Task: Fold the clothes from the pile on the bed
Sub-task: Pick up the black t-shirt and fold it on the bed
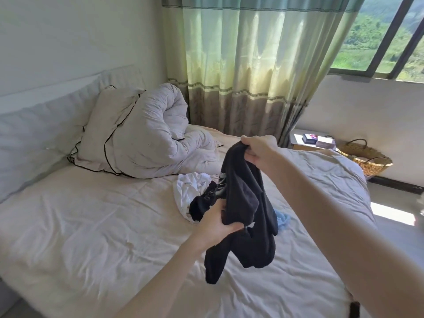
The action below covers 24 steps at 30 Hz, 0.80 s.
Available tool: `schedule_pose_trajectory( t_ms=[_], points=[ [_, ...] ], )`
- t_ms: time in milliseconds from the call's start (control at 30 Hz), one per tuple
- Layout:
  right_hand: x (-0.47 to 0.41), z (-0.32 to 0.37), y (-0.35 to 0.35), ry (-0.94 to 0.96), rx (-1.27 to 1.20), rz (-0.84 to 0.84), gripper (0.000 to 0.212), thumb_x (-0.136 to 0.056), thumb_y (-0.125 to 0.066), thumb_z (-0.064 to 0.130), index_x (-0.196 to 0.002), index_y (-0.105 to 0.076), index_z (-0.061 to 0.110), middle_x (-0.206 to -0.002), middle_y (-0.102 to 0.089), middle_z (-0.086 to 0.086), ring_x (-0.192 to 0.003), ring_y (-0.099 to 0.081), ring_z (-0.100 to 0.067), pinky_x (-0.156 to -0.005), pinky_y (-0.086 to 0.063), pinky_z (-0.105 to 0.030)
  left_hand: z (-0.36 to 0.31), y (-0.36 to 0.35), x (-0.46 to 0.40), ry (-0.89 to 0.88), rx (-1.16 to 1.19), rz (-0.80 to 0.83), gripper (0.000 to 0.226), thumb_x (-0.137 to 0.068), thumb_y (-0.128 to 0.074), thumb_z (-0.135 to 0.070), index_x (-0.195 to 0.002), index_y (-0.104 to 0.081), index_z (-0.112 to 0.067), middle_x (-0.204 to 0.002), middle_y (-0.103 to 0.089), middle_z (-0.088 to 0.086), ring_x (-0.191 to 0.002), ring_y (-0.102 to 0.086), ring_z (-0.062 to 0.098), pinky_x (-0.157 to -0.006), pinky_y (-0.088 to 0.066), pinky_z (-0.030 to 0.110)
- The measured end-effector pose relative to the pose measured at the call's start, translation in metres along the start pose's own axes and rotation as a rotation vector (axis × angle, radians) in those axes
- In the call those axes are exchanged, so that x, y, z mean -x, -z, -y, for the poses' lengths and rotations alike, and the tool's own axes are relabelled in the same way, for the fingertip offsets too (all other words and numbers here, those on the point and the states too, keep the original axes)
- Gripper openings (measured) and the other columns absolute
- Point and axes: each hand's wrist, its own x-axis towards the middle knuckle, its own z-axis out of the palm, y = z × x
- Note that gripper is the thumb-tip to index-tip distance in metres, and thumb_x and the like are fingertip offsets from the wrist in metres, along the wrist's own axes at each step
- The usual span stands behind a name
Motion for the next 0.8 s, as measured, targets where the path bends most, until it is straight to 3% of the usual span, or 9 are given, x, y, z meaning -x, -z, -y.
schedule_pose_trajectory(
  t_ms=[100, 167, 267, 333, 400, 500, 567, 700, 800],
  points=[
    [-0.004, 0.011, 0.014, 0.051, -0.024, -0.033, 0.020, -0.084, -0.069, 0.009, -0.069, -0.056, 0.005, -0.063, -0.051, -0.005, -0.058, -0.055, -0.015, -0.057, -0.055, -0.026, -0.013, 0.002, -0.009, -0.028, -0.073, -0.114, 0.008, -0.086, -0.064, -0.023, -0.091, -0.057, -0.023, -0.080, -0.062, -0.016, -0.086, -0.062, 0.013, -0.068, -0.043, 0.007],
    [-0.007, 0.012, 0.026, 0.072, -0.009, -0.022, 0.015, -0.086, -0.067, 0.011, -0.075, -0.059, 0.004, -0.074, -0.058, -0.009, -0.068, -0.061, -0.017, -0.054, -0.053, -0.024, -0.022, 0.011, -0.014, -0.039, -0.038, -0.116, 0.005, -0.088, -0.063, -0.019, -0.090, -0.063, -0.015, -0.084, -0.069, -0.003, -0.087, -0.064, 0.021, -0.078, -0.050, 0.021],
    [-0.008, 0.004, 0.046, 0.110, 0.305, -0.006, 0.025, -0.088, -0.066, 0.017, -0.096, -0.063, -0.006, -0.096, -0.066, -0.018, -0.088, -0.066, -0.024, -0.077, -0.056, -0.031, -0.036, 0.033, -0.021, -0.053, 0.039, -0.167, 0.009, -0.088, -0.064, -0.014, -0.091, -0.066, -0.006, -0.089, -0.070, 0.010, -0.089, -0.066, 0.028, -0.088, -0.052, 0.042],
    [-0.001, -0.009, 0.054, 0.194, 0.548, 0.018, 0.036, -0.087, -0.065, 0.018, -0.104, -0.062, -0.013, -0.086, -0.061, -0.015, -0.081, -0.060, -0.023, -0.082, -0.050, -0.031, -0.048, 0.047, -0.028, -0.036, 0.101, -0.191, 0.013, -0.087, -0.065, -0.012, -0.094, -0.067, -0.001, -0.090, -0.071, 0.011, -0.091, -0.066, 0.029, -0.089, -0.052, 0.045],
    [0.014, -0.023, 0.055, 0.327, 0.694, 0.119, 0.032, -0.086, -0.067, 0.022, -0.108, -0.067, -0.003, -0.091, -0.062, -0.005, -0.082, -0.058, -0.016, -0.084, -0.050, -0.031, -0.060, 0.057, -0.037, -0.003, 0.148, -0.200, 0.013, -0.086, -0.067, -0.014, -0.095, -0.070, -0.005, -0.093, -0.071, 0.010, -0.095, -0.065, 0.028, -0.090, -0.051, 0.041],
    [0.039, -0.040, 0.047, 0.391, 0.666, 0.453, 0.036, -0.084, -0.070, 0.017, -0.119, -0.063, 0.014, -0.112, -0.065, 0.004, -0.086, -0.063, -0.003, -0.084, -0.051, -0.019, -0.077, 0.064, -0.046, -0.011, 0.103, -0.170, 0.008, -0.084, -0.070, -0.018, -0.089, -0.072, -0.012, -0.085, -0.071, 0.006, -0.085, -0.065, 0.021, -0.083, -0.049, 0.033],
    [0.046, -0.051, 0.042, 0.446, 0.629, 0.549, 0.036, -0.084, -0.069, 0.007, -0.118, -0.061, 0.014, -0.105, -0.063, 0.009, -0.083, -0.061, 0.002, -0.074, -0.048, -0.009, -0.082, 0.066, -0.047, -0.014, 0.063, -0.142, 0.009, -0.083, -0.070, -0.018, -0.087, -0.073, -0.010, -0.077, -0.069, 0.003, -0.075, -0.061, 0.016, -0.075, -0.048, 0.028],
    [0.045, -0.060, 0.035, 0.563, 0.643, 0.312, 0.012, -0.089, -0.059, 0.006, -0.092, -0.066, 0.015, -0.080, -0.062, 0.007, -0.075, -0.057, -0.009, -0.070, -0.044, -0.018, -0.080, 0.070, -0.037, 0.051, 0.325, -0.127, 0.010, -0.087, -0.066, -0.014, -0.093, -0.071, -0.008, -0.079, -0.069, 0.002, -0.077, -0.062, 0.014, -0.073, -0.049, 0.024],
    [0.039, -0.055, 0.032, 0.498, 0.578, 0.234, 0.011, -0.090, -0.058, 0.011, -0.085, -0.068, 0.011, -0.076, -0.062, 0.001, -0.071, -0.054, -0.010, -0.068, -0.041, -0.027, -0.068, 0.066, -0.020, 0.028, 0.524, -0.036, 0.018, -0.089, -0.063, -0.015, -0.106, -0.064, -0.010, -0.088, -0.069, 0.003, -0.079, -0.065, 0.013, -0.071, -0.055, 0.024]
  ],
)
